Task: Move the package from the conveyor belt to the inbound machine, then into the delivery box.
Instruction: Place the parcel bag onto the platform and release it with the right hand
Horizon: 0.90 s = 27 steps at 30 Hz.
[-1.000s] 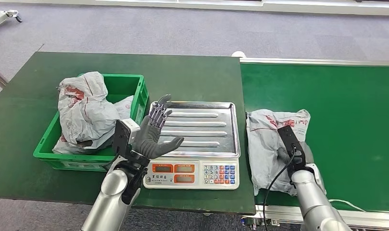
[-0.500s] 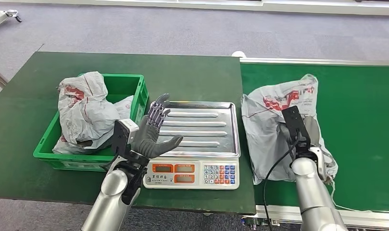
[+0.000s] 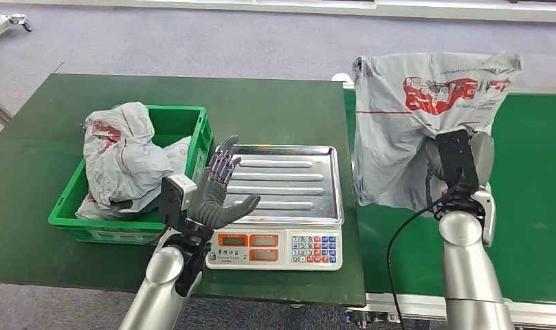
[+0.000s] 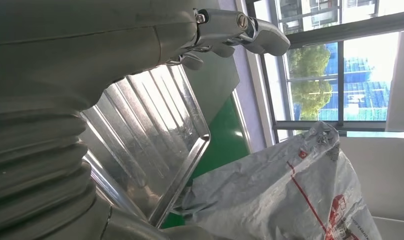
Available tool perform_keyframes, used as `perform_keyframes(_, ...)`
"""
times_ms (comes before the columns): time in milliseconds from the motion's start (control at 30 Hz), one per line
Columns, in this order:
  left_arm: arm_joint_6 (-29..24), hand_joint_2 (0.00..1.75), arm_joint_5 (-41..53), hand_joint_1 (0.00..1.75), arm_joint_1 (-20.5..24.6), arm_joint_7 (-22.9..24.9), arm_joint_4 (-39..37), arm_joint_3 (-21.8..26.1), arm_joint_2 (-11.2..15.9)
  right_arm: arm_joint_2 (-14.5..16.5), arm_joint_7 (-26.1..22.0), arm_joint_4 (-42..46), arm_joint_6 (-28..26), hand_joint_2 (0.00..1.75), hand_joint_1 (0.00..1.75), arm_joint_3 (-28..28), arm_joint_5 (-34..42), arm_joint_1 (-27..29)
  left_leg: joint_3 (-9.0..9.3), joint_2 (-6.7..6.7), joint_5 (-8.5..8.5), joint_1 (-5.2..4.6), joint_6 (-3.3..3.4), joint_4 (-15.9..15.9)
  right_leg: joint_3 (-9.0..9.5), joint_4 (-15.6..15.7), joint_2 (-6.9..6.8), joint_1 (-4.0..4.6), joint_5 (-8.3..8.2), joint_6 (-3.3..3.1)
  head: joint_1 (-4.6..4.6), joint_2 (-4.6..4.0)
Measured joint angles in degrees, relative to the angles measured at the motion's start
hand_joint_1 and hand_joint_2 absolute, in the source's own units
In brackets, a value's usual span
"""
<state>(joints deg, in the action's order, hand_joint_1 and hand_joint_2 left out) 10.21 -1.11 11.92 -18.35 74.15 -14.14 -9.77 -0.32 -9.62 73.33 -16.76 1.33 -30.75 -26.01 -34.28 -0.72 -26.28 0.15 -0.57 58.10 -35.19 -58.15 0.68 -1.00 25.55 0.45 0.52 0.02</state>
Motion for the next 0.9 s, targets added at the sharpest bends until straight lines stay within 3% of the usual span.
perform_keyframes(167, -0.09, 1.75, -0.23, 0.00, -0.07, 0.07, 0.25, 0.00, 0.00, -0.79, 0.18, 0.16, 3.13, 1.75, 1.75, -2.12, 2.31, -0.64, 0.00, 0.00, 0.01, 0.00, 0.00, 0.00, 0.01, 0.00, -0.01, 0.00, -0.01, 0.00, 0.00, 0.00)
perform_keyframes(333, -0.27, 1.75, -0.94, 0.00, -0.03, 0.47, 0.44, 0.00, -0.01, -0.51, 0.55, -0.73, 4.16, 1.75, 1.75, -7.92, 1.45, -2.23, -0.02, 0.02, 0.01, 0.01, -0.01, -0.01, 0.00, -0.01, 0.00, 0.02, -0.01, 0.00, 0.00, 0.00)
perform_keyframes(600, -1.10, 1.75, -1.17, 0.00, 0.44, 0.96, -0.04, 0.00, -0.50, 3.19, 2.59, -4.35, 4.13, 1.75, 1.75, -20.08, 2.09, -6.93, -0.01, 0.02, 0.05, 0.02, -0.05, -0.01, -0.04, -0.02, 0.06, 0.05, -0.01, -0.01, 0.00, 0.00)
perform_keyframes(900, -1.17, 1.75, -1.27, 0.00, 1.29, 1.15, -0.66, 0.00, -0.56, 5.60, 2.78, -7.79, 5.44, 1.75, 1.75, -25.73, 4.59, -10.36, -0.07, 0.08, 0.05, 0.01, 0.00, 0.00, -0.09, -0.02, 0.09, 0.02, -0.03, 0.01, 0.01, 0.00)
